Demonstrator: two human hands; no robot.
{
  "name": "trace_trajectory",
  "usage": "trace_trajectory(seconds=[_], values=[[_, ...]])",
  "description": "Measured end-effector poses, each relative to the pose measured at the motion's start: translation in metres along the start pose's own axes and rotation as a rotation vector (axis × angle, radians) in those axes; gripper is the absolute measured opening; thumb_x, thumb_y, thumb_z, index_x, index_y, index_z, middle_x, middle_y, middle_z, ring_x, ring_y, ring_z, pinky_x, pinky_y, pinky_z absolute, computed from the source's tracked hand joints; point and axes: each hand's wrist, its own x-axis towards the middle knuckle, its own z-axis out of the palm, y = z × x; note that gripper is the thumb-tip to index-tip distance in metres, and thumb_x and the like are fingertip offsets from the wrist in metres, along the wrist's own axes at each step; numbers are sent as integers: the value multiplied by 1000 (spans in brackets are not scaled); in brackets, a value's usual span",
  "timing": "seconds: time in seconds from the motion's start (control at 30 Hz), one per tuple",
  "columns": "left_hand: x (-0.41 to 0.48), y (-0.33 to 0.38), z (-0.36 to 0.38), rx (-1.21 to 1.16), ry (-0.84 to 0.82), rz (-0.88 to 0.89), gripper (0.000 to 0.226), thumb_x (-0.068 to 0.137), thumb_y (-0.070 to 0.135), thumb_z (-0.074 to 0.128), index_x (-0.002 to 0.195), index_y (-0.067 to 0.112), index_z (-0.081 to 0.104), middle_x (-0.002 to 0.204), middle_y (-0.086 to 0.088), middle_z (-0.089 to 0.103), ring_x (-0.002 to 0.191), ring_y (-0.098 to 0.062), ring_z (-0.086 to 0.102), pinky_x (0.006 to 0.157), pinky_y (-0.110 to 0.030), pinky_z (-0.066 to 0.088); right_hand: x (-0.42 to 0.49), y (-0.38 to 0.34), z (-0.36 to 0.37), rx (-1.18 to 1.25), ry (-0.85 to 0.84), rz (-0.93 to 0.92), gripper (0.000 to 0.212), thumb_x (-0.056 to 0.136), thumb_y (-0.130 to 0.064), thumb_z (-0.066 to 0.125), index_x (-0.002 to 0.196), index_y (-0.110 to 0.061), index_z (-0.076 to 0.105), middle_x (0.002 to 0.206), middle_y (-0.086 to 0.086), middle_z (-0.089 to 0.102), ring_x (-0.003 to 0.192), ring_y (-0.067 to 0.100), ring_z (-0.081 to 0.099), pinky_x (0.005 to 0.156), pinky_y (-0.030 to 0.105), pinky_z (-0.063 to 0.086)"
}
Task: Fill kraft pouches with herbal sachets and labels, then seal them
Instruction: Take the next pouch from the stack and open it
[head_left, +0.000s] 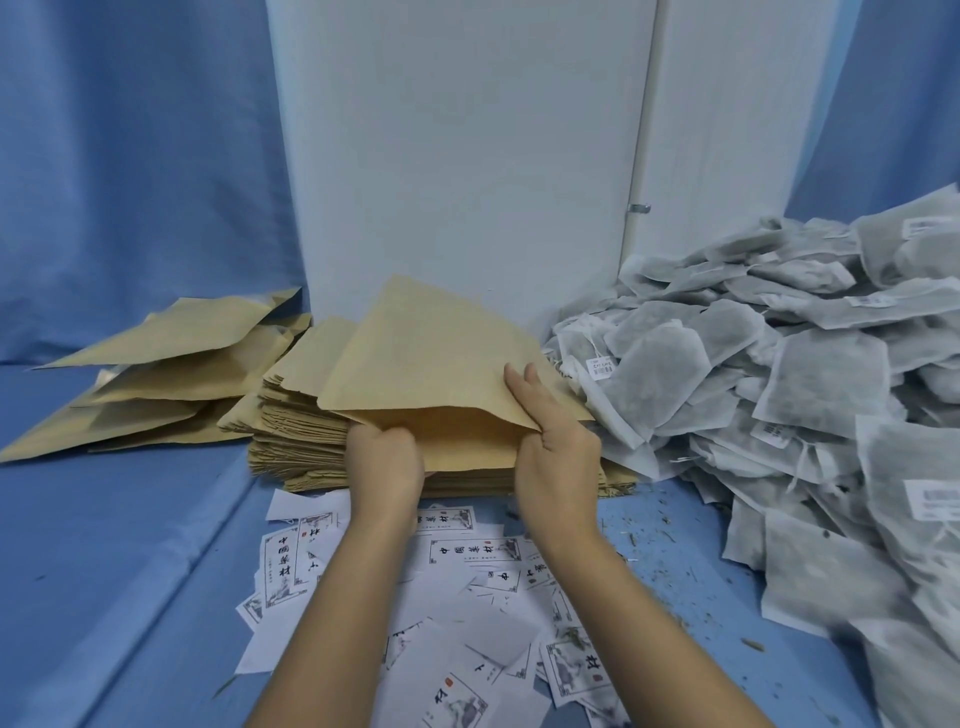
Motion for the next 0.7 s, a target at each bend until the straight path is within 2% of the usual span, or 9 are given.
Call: trace_trajectory(seconds=[0.1, 0.17, 0.2, 0.27, 0.33, 0.4, 0.53, 0.6, 0.7], values=[[-5, 2, -2, 33, -15, 63, 22, 81, -11, 42, 96, 5, 46, 87, -7, 48, 80, -22, 42, 66, -30, 37, 1, 0, 0, -4, 13, 31, 75, 73, 19, 35, 122, -31, 65, 139, -10, 51, 109, -28, 36, 95, 4, 32], [-6, 3, -7, 7, -60, 248, 61, 77, -17, 45, 129, 15, 40, 107, 2, 55, 94, -15, 53, 74, -19, 44, 4, -1, -1, 33, 34, 79, 68, 76, 15, 38, 118, -31, 67, 132, -15, 57, 98, -30, 44, 86, 1, 36], [-6, 4, -10, -33, -81, 338, 87, 74, -21, 46, 143, 26, 23, 124, 8, 49, 103, -5, 52, 78, -9, 42, 6, -1, -2, 65, 51, 118, 64, 77, 12, 40, 117, -30, 68, 126, -17, 61, 96, -25, 49, 82, 1, 39], [-7, 7, -14, -87, -124, 460, 109, 70, -27, 45, 147, 39, 5, 146, 12, 29, 121, 1, 41, 83, 0, 36, 8, -2, -3, 135, 72, 171, 59, 79, 9, 44, 118, -27, 67, 112, -23, 63, 95, -16, 55, 78, 0, 41], [-10, 9, -15, -47, -151, 557, 103, 71, -25, 45, 141, 46, 18, 153, 17, 19, 131, 2, 31, 90, -5, 37, 8, -3, -3, 198, 71, 182, 52, 81, 6, 48, 119, -25, 66, 105, -27, 62, 95, -19, 56, 76, -1, 40], [-12, 7, -15, 19, -134, 639, 77, 82, -12, 52, 127, 49, 37, 154, 25, 15, 135, 9, 23, 101, -12, 35, 9, -5, -3, 232, 82, 187, 45, 83, 1, 54, 118, -24, 66, 105, -24, 65, 100, -15, 57, 81, 2, 43], [-14, 0, -15, 236, -114, 844, 21, 92, 23, 60, 106, 37, 56, 147, 26, 29, 135, 4, 30, 99, -18, 35, 10, -7, -5, 256, 135, 199, 33, 82, -10, 59, 102, -34, 67, 101, -17, 68, 99, -2, 61, 86, 23, 50], [-14, -3, -15, 319, -97, 911, 15, 91, 26, 61, 106, 26, 63, 141, 21, 42, 135, 0, 34, 101, -9, 29, 11, -7, -6, 253, 143, 192, 23, 83, -18, 61, 96, -37, 65, 97, -16, 69, 94, 1, 62, 82, 23, 50], [-16, -2, -17, 388, -34, 1018, 26, 88, 27, 61, 107, 12, 70, 126, 8, 60, 128, -9, 48, 102, -12, 34, 12, -6, -7, 297, 143, 167, 13, 86, -25, 63, 98, -28, 67, 94, -14, 69, 88, -3, 62, 72, 11, 47]])
